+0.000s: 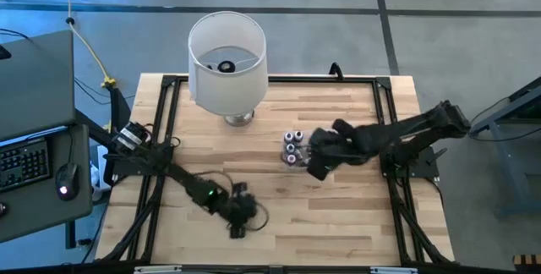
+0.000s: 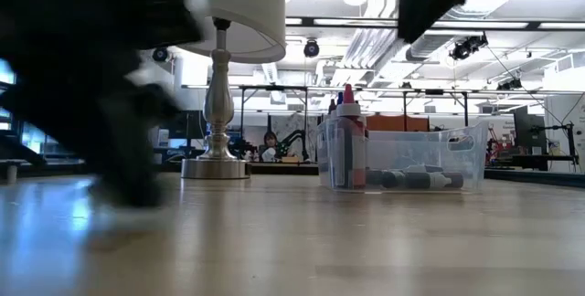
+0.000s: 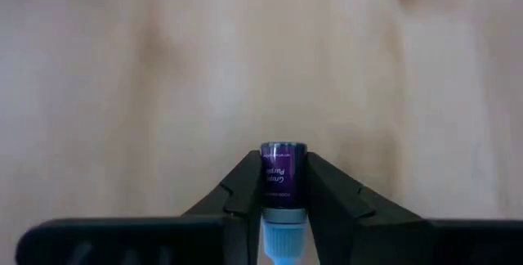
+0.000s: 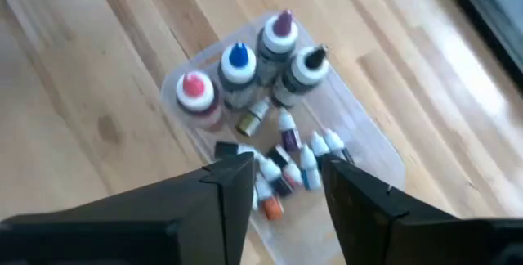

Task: Pick & Place food coloring
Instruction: Put the small purple food coloring bottle into the transparent bin, then return to Home Position

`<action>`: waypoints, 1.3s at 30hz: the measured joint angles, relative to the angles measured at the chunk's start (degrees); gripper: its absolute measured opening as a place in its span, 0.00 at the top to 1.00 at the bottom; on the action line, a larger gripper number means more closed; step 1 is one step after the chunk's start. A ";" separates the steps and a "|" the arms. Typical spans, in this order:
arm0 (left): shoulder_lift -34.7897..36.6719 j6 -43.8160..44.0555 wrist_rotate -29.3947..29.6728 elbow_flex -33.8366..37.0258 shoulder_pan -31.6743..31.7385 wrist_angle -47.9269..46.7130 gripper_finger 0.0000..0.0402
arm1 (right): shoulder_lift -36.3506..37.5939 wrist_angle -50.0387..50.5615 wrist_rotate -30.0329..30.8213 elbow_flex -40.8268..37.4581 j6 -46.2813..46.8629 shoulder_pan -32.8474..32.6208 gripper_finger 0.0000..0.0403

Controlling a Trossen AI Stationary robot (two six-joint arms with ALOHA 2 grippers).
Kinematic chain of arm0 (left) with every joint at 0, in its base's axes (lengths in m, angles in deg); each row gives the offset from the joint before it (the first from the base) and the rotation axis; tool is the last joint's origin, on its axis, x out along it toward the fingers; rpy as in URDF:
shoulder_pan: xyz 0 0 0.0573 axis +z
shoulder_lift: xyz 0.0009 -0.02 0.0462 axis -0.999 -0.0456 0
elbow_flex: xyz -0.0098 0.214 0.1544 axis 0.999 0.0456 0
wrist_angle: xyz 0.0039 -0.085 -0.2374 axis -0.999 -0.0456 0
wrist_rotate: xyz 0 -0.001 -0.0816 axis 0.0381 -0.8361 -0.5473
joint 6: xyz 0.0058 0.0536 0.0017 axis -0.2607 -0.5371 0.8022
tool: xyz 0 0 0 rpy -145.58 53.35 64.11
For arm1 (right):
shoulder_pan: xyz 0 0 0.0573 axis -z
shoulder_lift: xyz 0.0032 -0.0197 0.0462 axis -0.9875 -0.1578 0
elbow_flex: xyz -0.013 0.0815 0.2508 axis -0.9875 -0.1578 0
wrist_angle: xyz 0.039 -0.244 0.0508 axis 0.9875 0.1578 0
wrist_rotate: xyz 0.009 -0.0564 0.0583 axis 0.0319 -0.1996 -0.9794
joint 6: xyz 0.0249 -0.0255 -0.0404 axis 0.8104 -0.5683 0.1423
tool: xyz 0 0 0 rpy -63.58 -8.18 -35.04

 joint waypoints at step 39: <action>-15.50 -35.48 -11.96 -35.53 33.91 -2.25 0.63 | 15.04 -25.89 -3.75 -44.39 35.07 -23.81 0.92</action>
